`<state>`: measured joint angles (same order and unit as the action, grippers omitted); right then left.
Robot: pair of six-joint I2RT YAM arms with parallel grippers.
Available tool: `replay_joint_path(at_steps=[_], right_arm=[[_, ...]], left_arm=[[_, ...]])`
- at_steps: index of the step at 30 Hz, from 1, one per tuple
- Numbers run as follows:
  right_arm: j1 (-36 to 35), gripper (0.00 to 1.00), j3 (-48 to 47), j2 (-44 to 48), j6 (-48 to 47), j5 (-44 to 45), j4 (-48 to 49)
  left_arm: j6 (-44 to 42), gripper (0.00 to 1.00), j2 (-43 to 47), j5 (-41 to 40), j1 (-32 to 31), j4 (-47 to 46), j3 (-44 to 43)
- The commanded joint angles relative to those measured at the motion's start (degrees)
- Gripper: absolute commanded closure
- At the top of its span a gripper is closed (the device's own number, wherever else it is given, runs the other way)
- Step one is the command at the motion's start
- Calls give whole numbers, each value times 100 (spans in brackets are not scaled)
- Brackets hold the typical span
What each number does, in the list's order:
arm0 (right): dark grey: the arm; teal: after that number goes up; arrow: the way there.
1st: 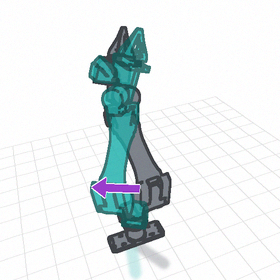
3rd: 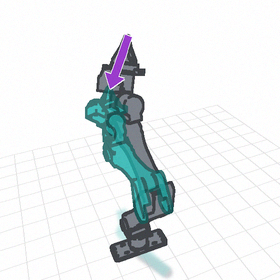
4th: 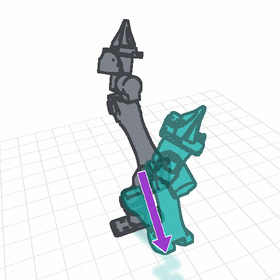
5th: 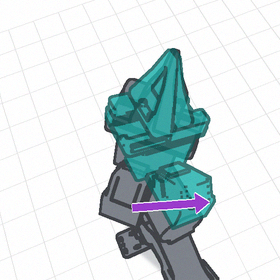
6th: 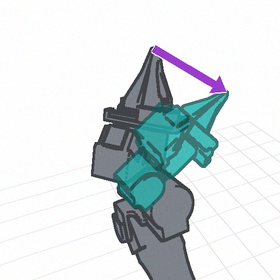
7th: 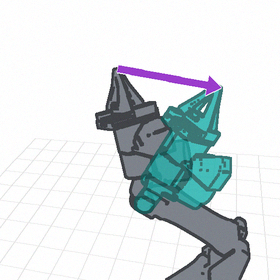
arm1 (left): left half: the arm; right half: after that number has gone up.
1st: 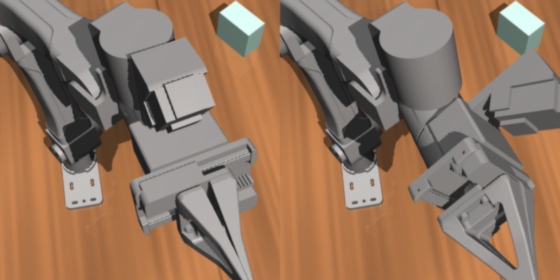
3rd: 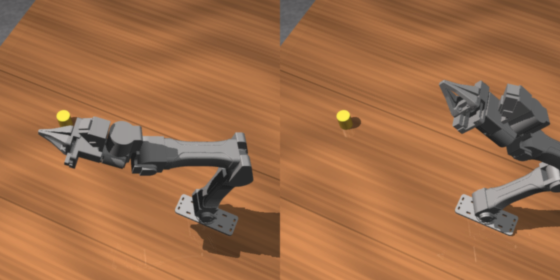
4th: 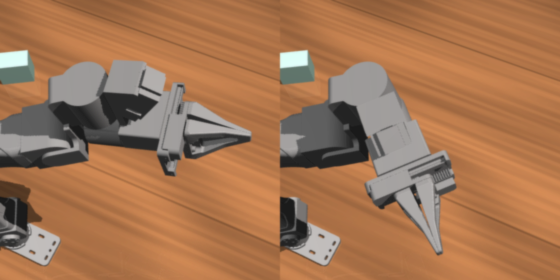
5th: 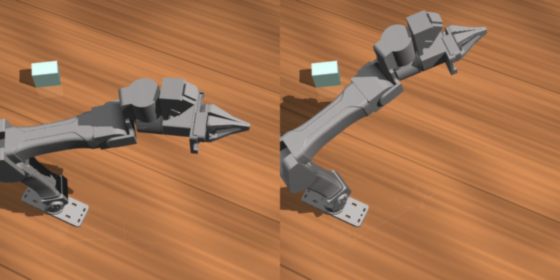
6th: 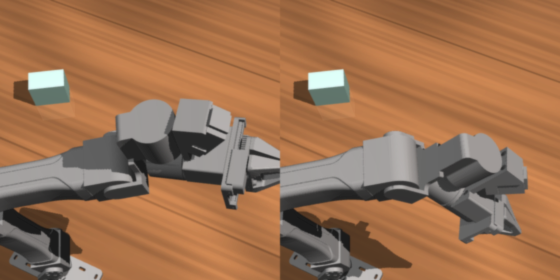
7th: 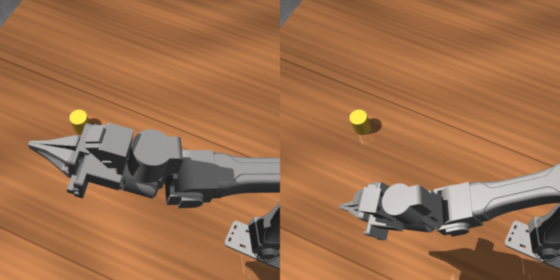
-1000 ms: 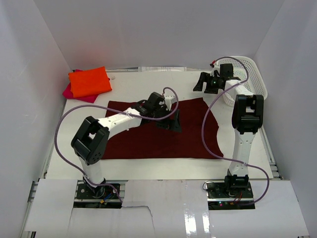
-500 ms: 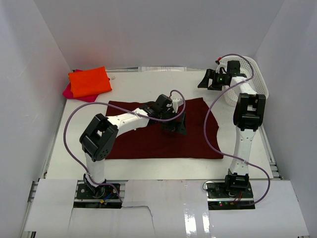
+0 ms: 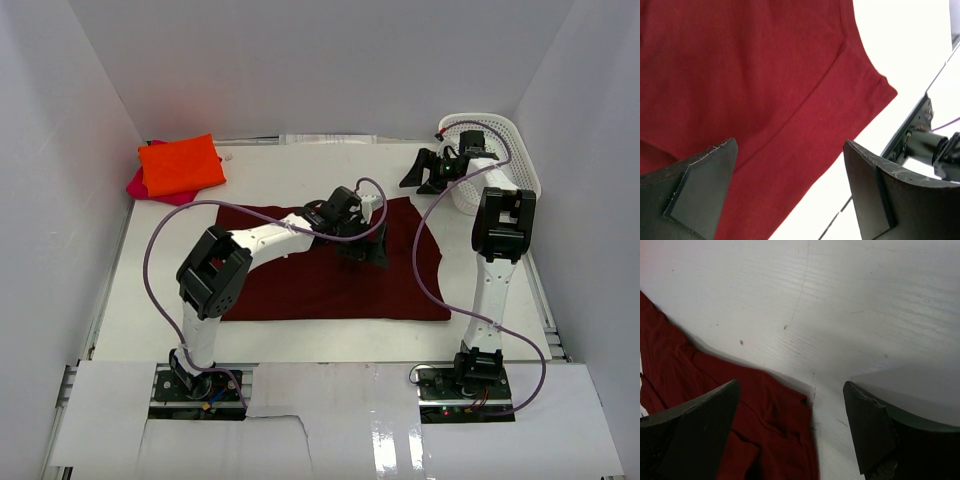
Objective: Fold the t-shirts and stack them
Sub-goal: Grap the side of the flattened tshirt furthest away from the robot with both arms
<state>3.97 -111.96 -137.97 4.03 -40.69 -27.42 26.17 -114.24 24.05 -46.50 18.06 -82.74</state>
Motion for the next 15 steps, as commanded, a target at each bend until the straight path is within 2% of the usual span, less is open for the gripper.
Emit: replay_joint_path(at_steps=[1,7,15], right_arm=[[34,10,43,77,-157,175,-746],[-98,12,227,209,-377,175,-1081],[-282,23,377,157,-377,-185,-950]], left_arm=[[37,2,-142,-199,27,171,-295],[204,2,-327,11,106,-22,-129],[336,2,-301,55,115,-251,390]])
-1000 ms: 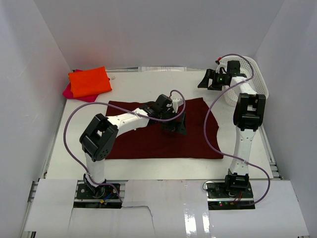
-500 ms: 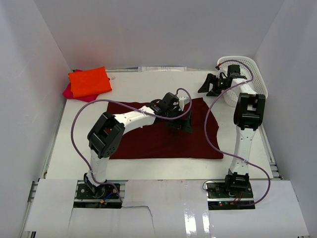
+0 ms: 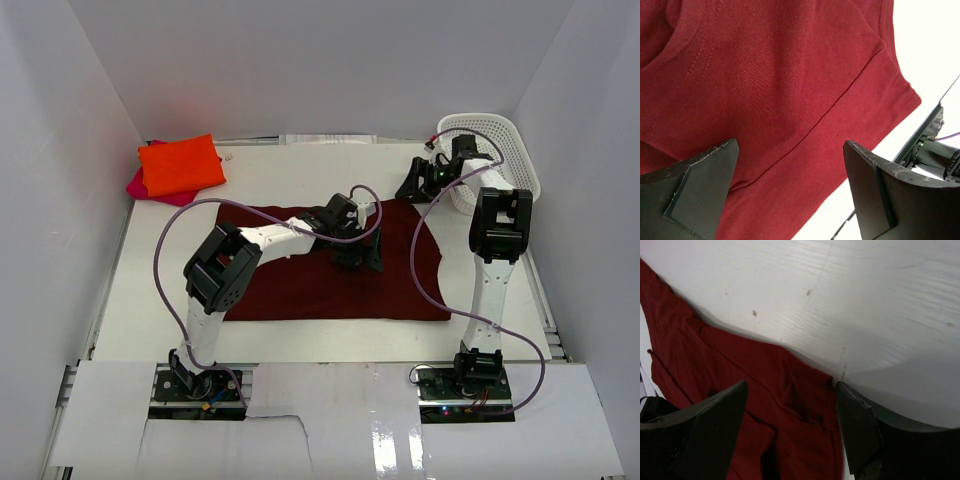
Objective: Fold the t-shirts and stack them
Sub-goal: Grap the side of the flattened tshirt furthest away from the robot with both arms
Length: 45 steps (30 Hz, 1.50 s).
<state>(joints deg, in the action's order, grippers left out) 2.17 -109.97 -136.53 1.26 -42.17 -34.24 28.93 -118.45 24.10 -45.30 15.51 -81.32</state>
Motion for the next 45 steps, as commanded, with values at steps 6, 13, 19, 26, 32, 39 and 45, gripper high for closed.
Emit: replay_joint_path(at_steps=[6,13,19,26,32,39,45], right_arm=[[-182,41,204,-76,-99,-309,-66],[-209,59,301,12,50,-660,549],[-365,83,283,30,278,-863,761],[-490,92,494,249,358,-950,708],[-735,92,1012,803,454,-1390,1068],[-1658,92,1091,1496,243,-934,383],[-1913,92,2441,2778,542,-346,269]], left_arm=[[113,2,173,165,-5,14,511],[218,2,893,210,-14,-4,1257],[184,2,1175,52,-14,101,1637],[140,2,1158,-45,-14,137,1619],[139,2,1061,-168,-14,216,1523],[192,2,964,-256,-14,242,1356],[227,2,1035,-440,-14,277,1417]])
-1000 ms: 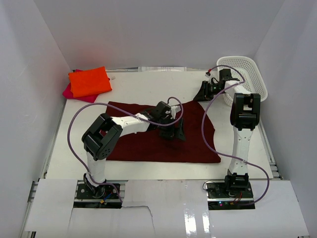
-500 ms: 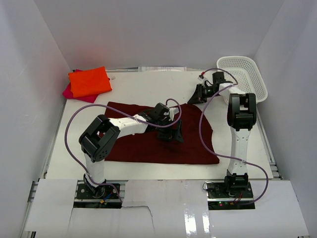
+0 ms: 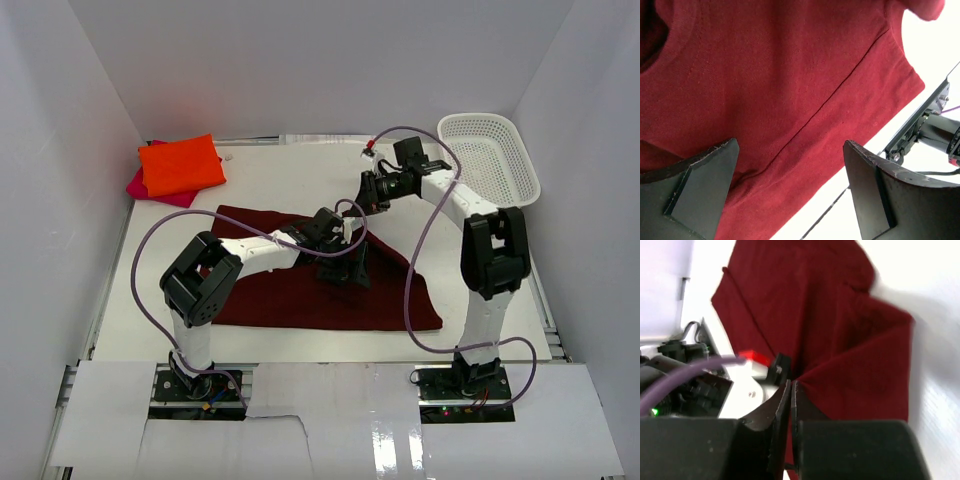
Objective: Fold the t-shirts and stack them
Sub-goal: Grap the side of the flattened tshirt furthest away from the robot with both arms
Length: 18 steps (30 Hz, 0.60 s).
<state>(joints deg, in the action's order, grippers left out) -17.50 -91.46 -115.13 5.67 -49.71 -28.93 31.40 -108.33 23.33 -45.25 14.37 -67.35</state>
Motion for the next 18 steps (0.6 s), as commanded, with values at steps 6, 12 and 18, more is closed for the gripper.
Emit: replay_joint_path(at_steps=[6,12,18], right_arm=[[-306,92,2315,1589,303,1472,-280],[-491,92,3766,2275,522,1868,-183],[-500,75,3970,2285,558,2386,-385]], left_arm=[[-11,2,14,-373,-10,391,-15],[-46,2,-30,-391,-1,417,-85],[-55,2,-56,-417,-10,452,-155]])
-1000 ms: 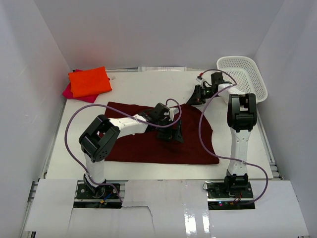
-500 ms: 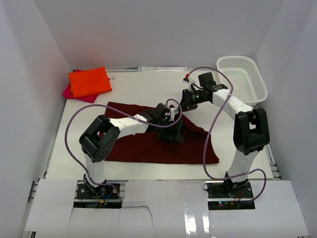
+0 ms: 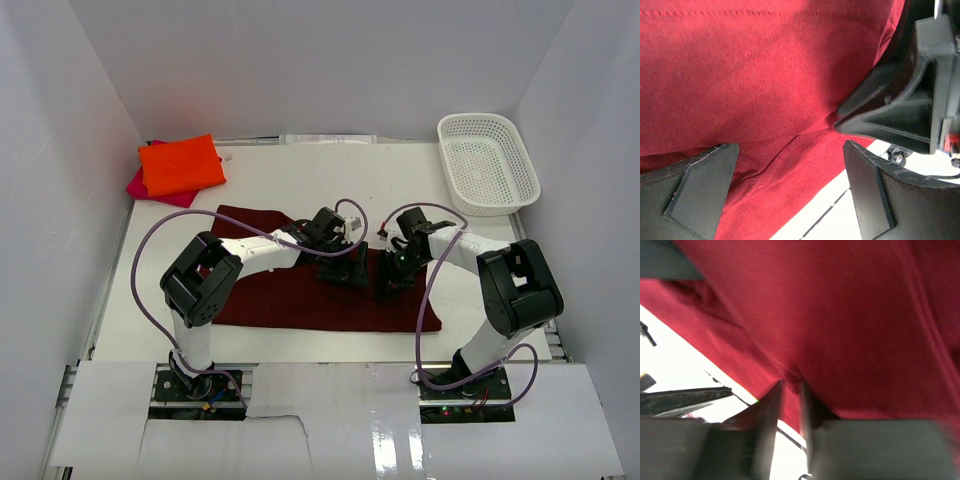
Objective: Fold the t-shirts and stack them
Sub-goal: Grap the side of the flattened tshirt furthest away from the robot with both arms
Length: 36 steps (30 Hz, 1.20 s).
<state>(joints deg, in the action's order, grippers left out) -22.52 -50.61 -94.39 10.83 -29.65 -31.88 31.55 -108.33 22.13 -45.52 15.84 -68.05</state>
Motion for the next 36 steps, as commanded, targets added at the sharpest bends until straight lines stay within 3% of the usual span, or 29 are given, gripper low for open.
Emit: replay_joint_path(at_steps=[1,3,4,7,17,28,30,31,33,36], right_arm=[[11,65,-185,245,68,485,-64],[11,55,-440,420,191,635,-3],[11,43,-528,482,244,705,15],[116,39,-897,606,367,855,6],[635,42,-1302,62,60,1005,348],[741,45,-1215,-343,42,812,595],[741,53,-1188,-378,51,742,613],[741,67,-1188,-378,59,741,621],[741,84,-1188,-387,68,706,639],[749,92,-1232,-361,86,680,630]], left_arm=[[-79,2,-56,-280,17,324,-94],[-70,2,-56,-271,17,350,-112],[-79,2,-56,-279,17,367,-129],[-79,2,-21,-323,17,411,-138],[-61,2,32,-323,17,447,-94],[-61,2,23,-315,17,447,-33],[-61,2,14,-315,17,456,-33],[-61,2,5,-323,17,447,-41],[-53,2,-3,-306,17,447,-33],[-44,2,-30,-297,17,438,-33]])
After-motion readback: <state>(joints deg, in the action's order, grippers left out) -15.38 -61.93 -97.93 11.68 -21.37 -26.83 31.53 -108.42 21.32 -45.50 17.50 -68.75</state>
